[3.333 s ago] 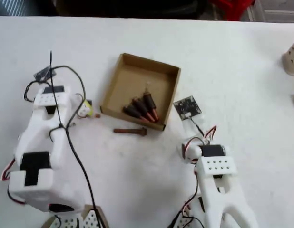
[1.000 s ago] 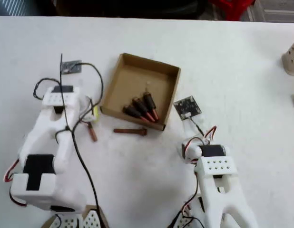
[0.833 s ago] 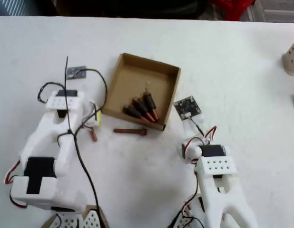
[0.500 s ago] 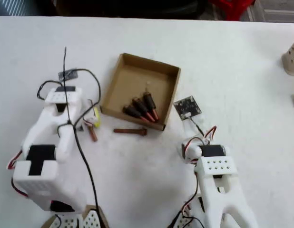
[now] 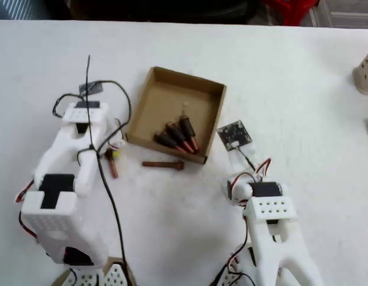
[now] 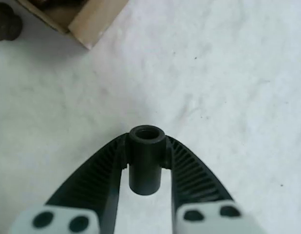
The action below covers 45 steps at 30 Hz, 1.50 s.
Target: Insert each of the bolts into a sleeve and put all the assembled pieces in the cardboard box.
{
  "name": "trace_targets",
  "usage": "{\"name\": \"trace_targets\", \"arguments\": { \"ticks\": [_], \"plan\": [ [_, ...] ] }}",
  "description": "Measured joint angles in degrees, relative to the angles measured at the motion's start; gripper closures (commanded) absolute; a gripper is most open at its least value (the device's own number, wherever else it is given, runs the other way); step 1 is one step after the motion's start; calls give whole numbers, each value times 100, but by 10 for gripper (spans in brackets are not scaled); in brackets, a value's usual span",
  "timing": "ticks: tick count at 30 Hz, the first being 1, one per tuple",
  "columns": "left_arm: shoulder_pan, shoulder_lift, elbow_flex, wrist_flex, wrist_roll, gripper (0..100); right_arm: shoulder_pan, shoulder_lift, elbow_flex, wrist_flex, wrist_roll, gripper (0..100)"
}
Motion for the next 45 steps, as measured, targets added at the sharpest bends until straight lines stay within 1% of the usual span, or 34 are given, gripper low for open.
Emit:
{"name": "trace_targets", "arguments": {
  "ticks": [5, 10, 16, 18, 22, 25, 32, 35, 41, 45],
  "plan": [
    [0, 0, 0, -105, -466, 980, -571, 0, 167, 0, 0, 981],
    [0, -185, 316, -440, -571, 980, -1002, 0, 167, -18, -26, 981],
    [-176, -651, 958, -1099, -571, 980, -1793, 0, 167, -510, -835, 981],
    [-334, -738, 1020, -1222, -571, 980, -1916, 0, 176, -844, -941, 981],
    [-659, -756, 1029, -1336, -571, 980, -1934, 0, 220, -1582, -1011, 981],
    [-774, -756, 1029, -1398, -571, 980, -2013, 0, 484, -2277, -1029, 981],
    [-791, -756, 1029, -1407, -571, 980, -2391, 0, 1547, -4703, -1029, 981],
    [-791, -756, 1029, -1407, -571, 980, -2549, 0, 1670, -5600, -1029, 981],
    [-791, -756, 1029, -1407, -571, 980, -2576, 0, 1644, -6418, -1037, 981],
    [-791, -756, 1029, -1407, -571, 980, -2778, 0, 1389, -6734, -1037, 982]
  ]
}}
